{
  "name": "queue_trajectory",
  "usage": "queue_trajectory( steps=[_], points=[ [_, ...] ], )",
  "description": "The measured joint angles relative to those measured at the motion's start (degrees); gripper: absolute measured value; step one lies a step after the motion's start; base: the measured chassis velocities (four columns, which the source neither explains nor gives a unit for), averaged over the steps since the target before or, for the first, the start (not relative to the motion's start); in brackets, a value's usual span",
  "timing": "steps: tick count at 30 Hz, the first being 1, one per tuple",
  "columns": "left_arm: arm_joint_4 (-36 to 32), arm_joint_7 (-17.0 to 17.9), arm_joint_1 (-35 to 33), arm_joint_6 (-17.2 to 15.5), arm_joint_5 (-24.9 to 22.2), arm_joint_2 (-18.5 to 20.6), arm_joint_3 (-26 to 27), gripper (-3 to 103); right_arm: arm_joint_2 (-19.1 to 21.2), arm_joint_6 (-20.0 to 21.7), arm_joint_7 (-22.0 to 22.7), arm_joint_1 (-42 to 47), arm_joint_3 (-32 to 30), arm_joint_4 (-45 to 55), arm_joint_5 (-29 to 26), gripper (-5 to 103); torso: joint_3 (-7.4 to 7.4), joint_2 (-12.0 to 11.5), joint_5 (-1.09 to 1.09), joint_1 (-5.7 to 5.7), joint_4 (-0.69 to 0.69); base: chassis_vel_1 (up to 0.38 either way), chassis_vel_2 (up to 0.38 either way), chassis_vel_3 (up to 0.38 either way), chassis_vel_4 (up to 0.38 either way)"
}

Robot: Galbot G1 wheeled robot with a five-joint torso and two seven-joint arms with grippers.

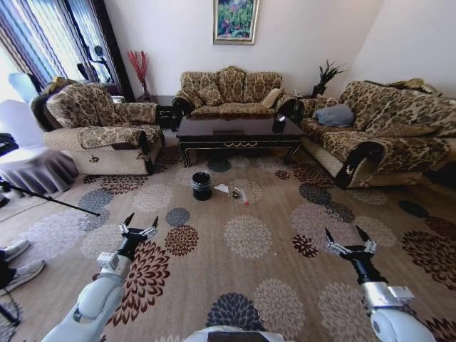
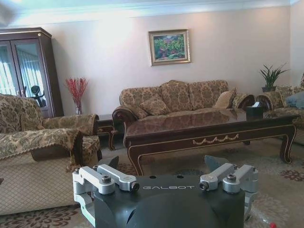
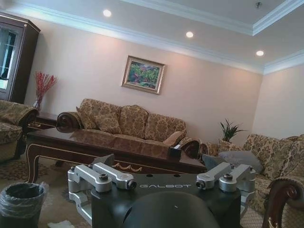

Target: Move to the front of the table and pick up the trash from the floor, then place it into the trash bin.

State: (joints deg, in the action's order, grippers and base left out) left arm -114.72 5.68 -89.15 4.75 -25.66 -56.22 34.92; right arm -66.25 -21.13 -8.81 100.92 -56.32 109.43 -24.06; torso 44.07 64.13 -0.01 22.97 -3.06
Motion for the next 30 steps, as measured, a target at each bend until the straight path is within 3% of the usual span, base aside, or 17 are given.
queue_trajectory(
  steps=[30],
  points=[
    [0.8,0.6,0.9,-0.1,-0.6,0.6,-0.2,100,-1.6,0.0,0.9,-0.5,0.4,-0.3,2.5,100,0.0,0.0,0.01,0.0,0.0,0.0,0.0,0.0,0.0]
  ],
)
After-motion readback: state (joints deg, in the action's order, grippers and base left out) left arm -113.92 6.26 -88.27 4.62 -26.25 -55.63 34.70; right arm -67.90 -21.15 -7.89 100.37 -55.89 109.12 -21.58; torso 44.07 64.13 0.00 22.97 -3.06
